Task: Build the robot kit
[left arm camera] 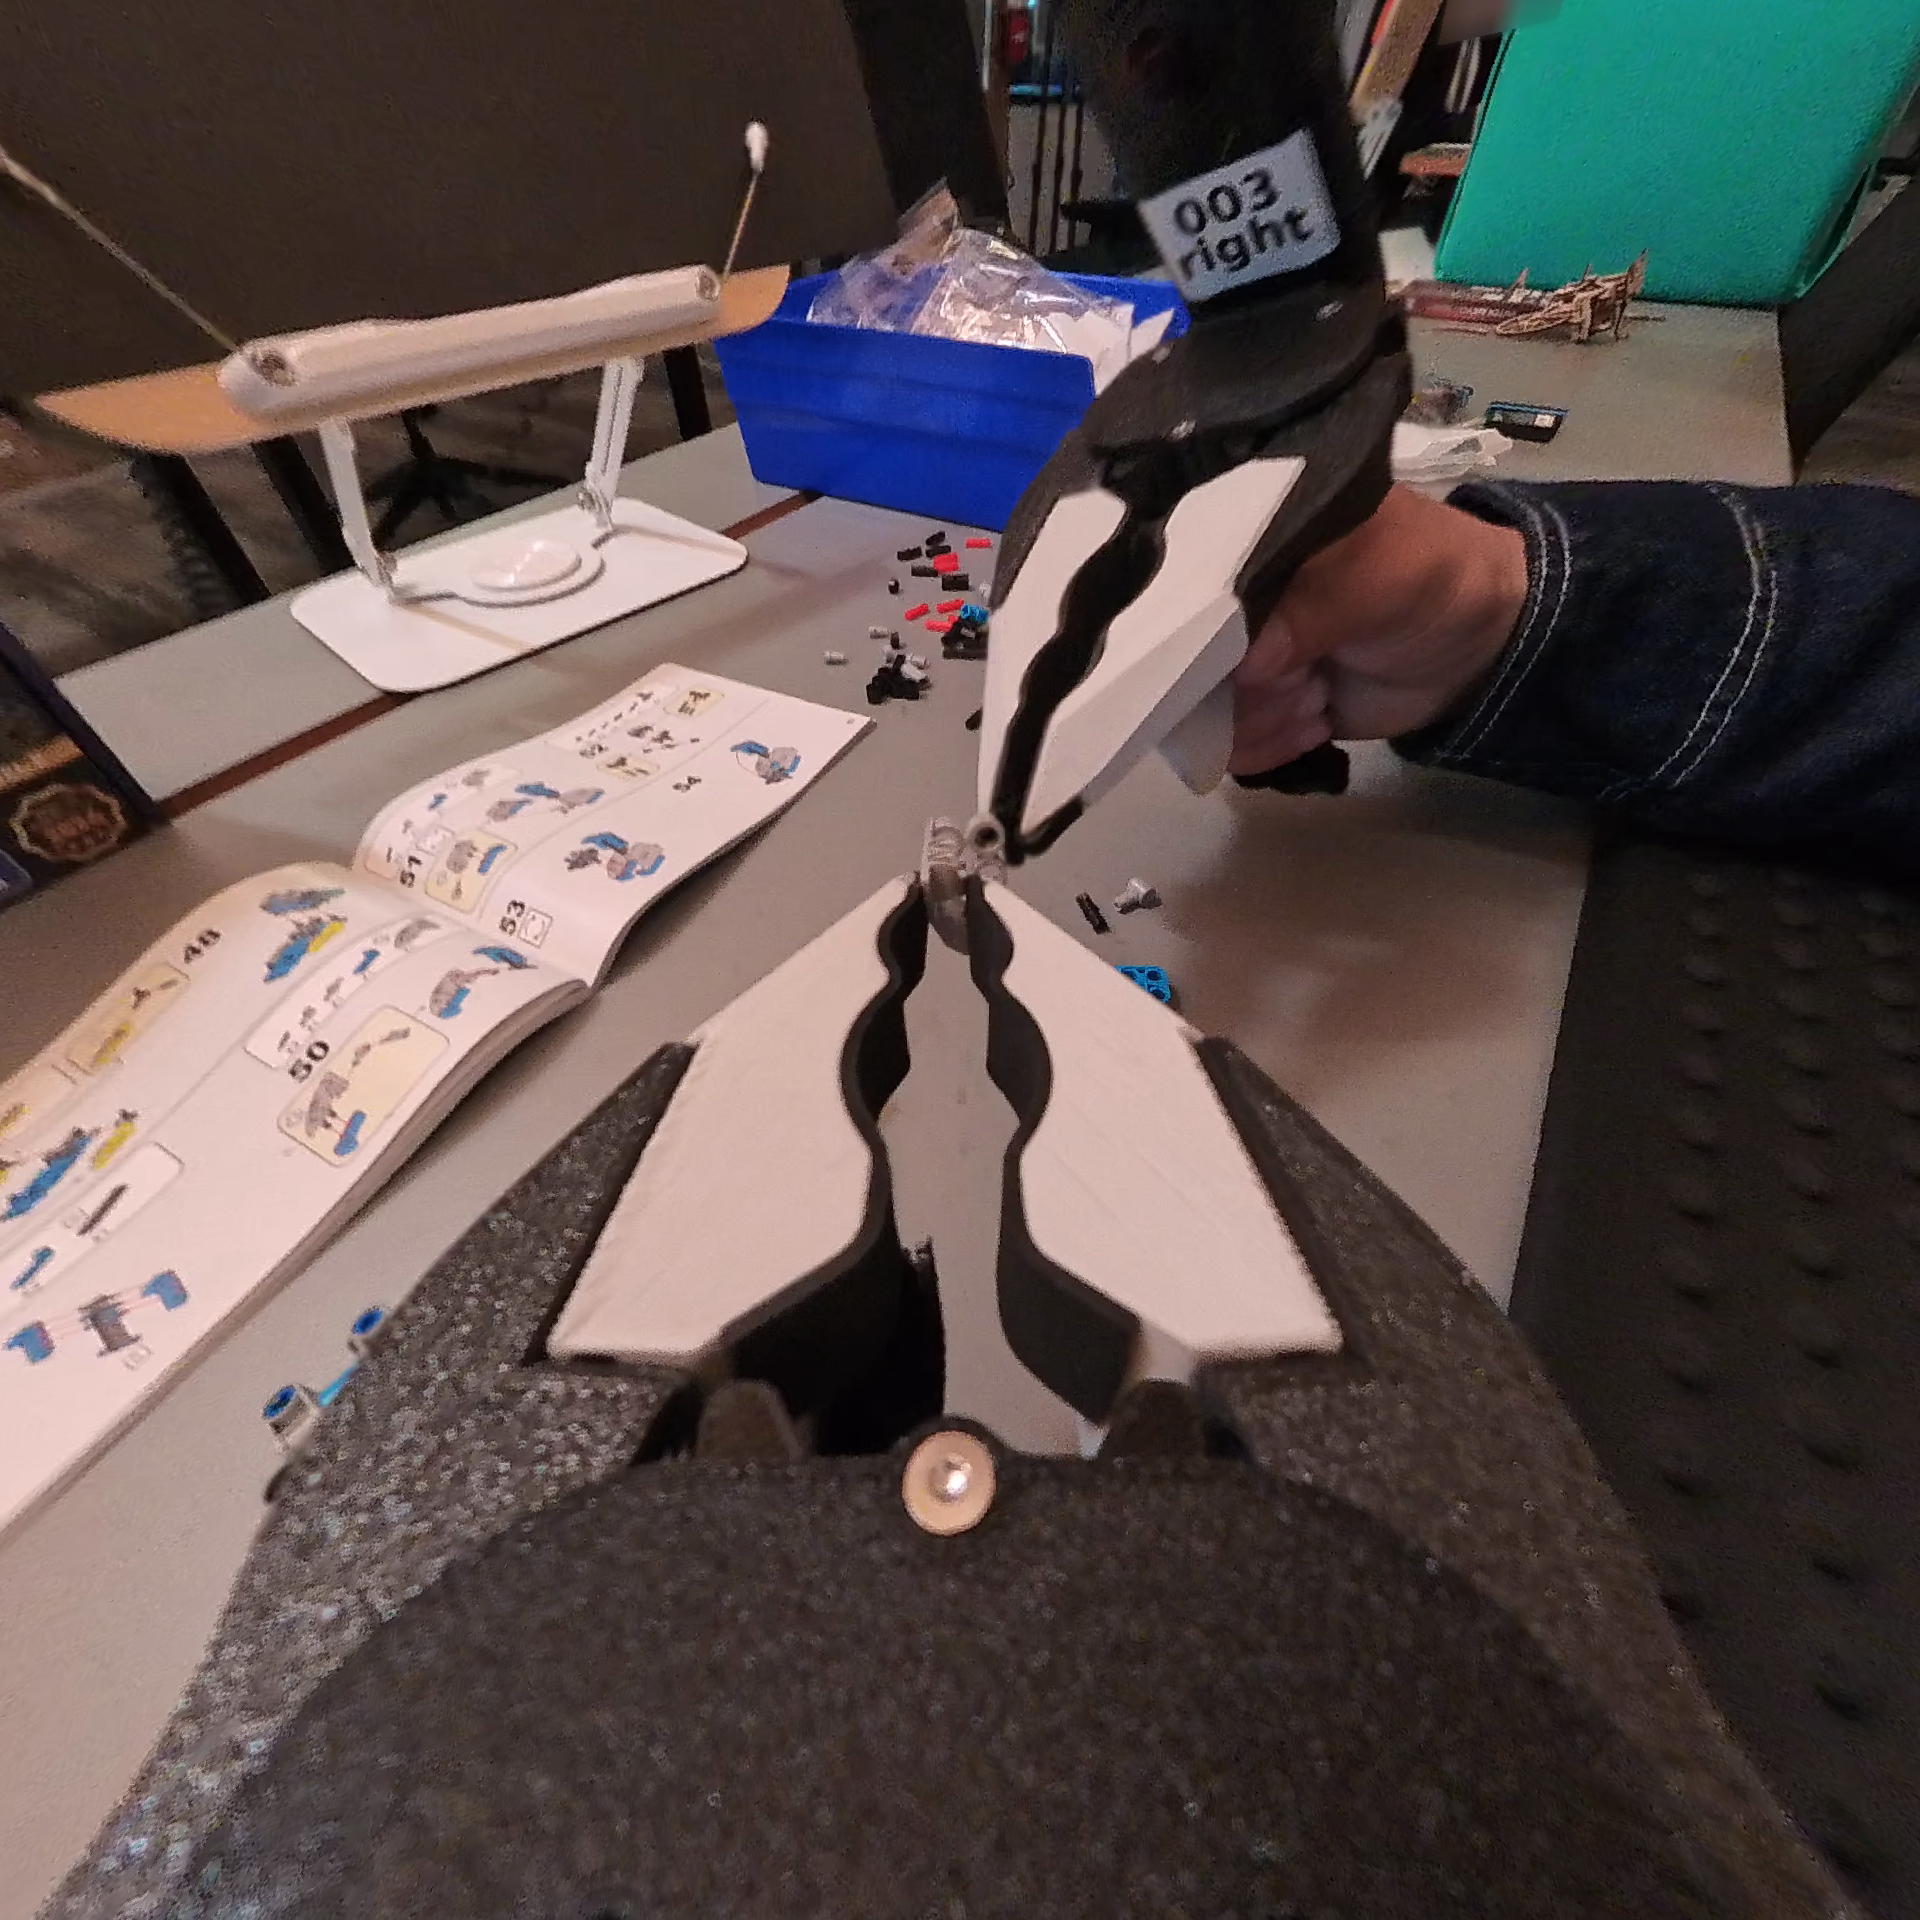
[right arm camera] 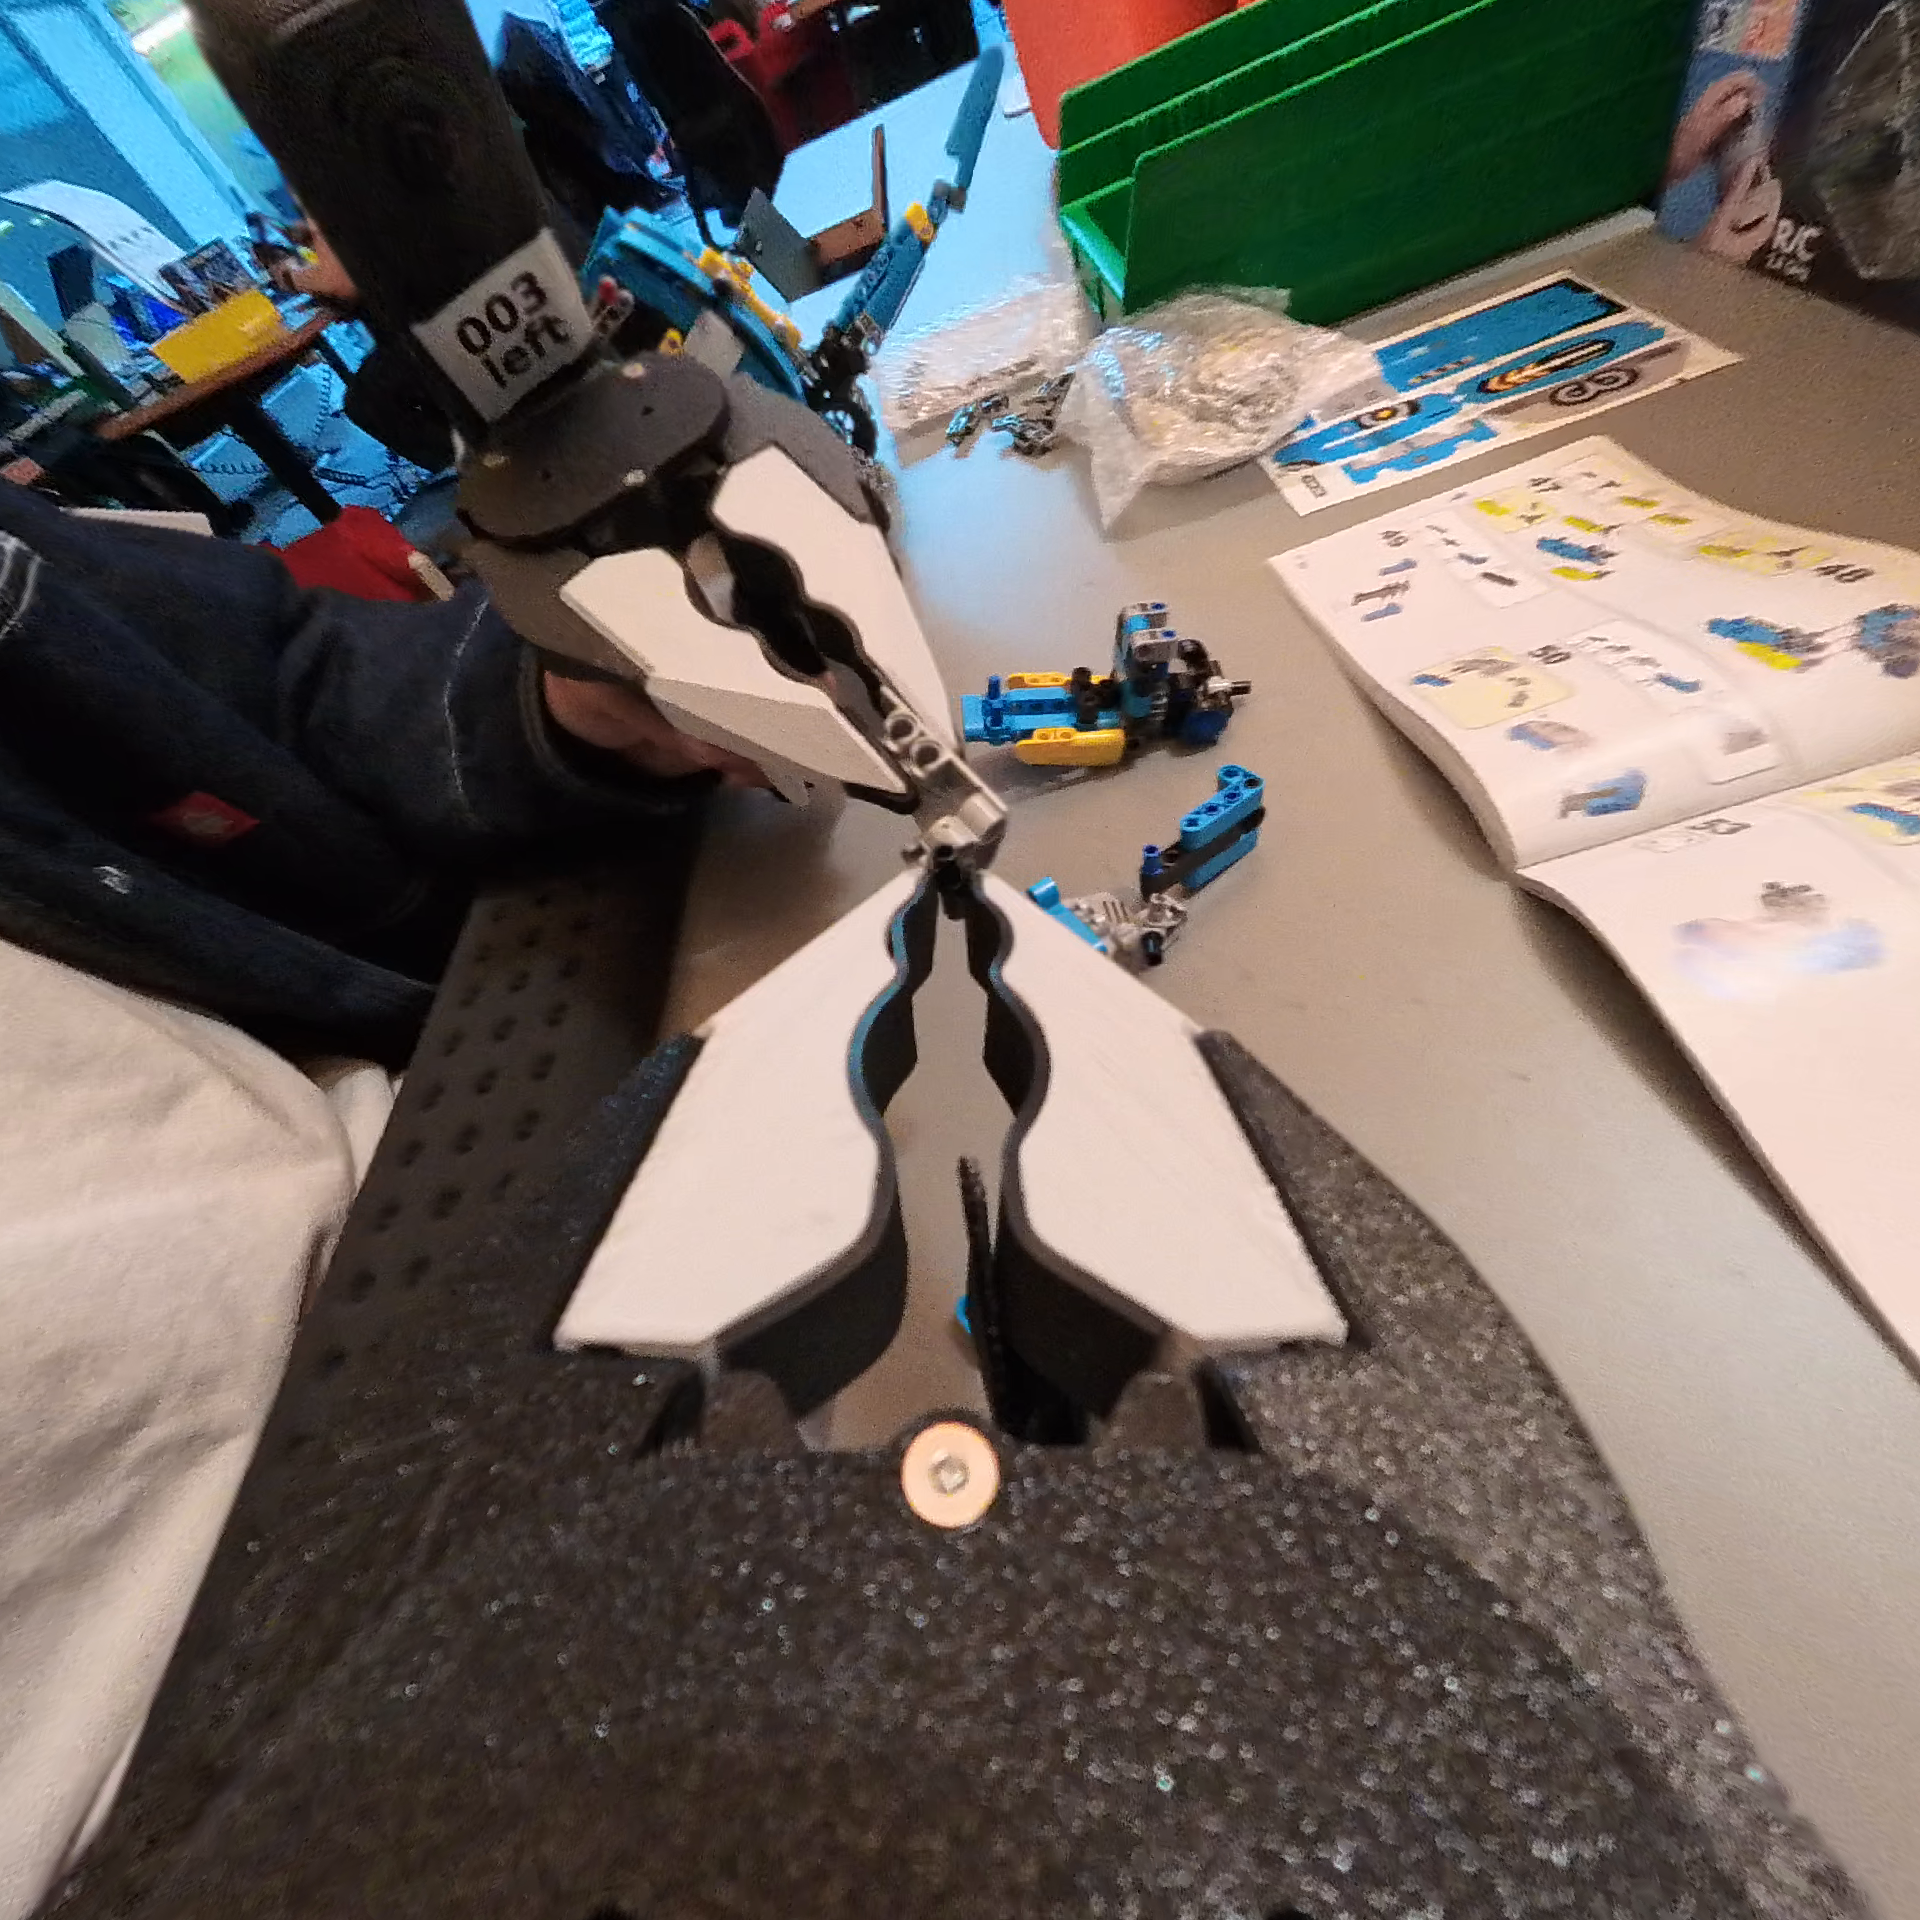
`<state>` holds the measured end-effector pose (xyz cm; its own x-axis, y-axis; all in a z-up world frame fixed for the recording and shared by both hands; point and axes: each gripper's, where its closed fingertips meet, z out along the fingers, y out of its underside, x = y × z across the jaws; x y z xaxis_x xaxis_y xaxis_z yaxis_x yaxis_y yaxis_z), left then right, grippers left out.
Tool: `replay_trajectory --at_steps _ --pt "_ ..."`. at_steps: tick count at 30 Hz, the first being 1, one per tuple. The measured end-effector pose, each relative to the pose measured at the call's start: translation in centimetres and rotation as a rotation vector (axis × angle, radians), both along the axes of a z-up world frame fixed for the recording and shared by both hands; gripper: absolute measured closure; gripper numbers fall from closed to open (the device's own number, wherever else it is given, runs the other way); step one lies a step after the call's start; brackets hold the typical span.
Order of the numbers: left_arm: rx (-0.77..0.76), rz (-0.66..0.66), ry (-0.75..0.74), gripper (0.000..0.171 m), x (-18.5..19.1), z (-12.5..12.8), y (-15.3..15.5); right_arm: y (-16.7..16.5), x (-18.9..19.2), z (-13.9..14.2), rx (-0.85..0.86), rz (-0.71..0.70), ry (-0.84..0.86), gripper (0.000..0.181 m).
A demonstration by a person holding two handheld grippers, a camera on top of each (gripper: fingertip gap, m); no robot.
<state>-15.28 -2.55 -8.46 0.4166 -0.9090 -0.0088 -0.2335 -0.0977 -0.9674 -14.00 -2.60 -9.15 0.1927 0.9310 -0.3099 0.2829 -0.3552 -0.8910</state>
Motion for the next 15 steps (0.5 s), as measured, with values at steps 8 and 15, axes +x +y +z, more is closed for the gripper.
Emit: replay_trajectory --at_steps 8,15 --pt "0.063 -0.001 0.056 0.165 0.4 -0.5 -0.3 0.1 -0.2 -1.2 0.014 -0.012 -0.051 0.177" --pt "-0.046 -0.024 0.029 0.165 0.3 -1.0 -0.3 0.1 -0.3 -1.8 0.162 -0.026 -0.134 0.177"
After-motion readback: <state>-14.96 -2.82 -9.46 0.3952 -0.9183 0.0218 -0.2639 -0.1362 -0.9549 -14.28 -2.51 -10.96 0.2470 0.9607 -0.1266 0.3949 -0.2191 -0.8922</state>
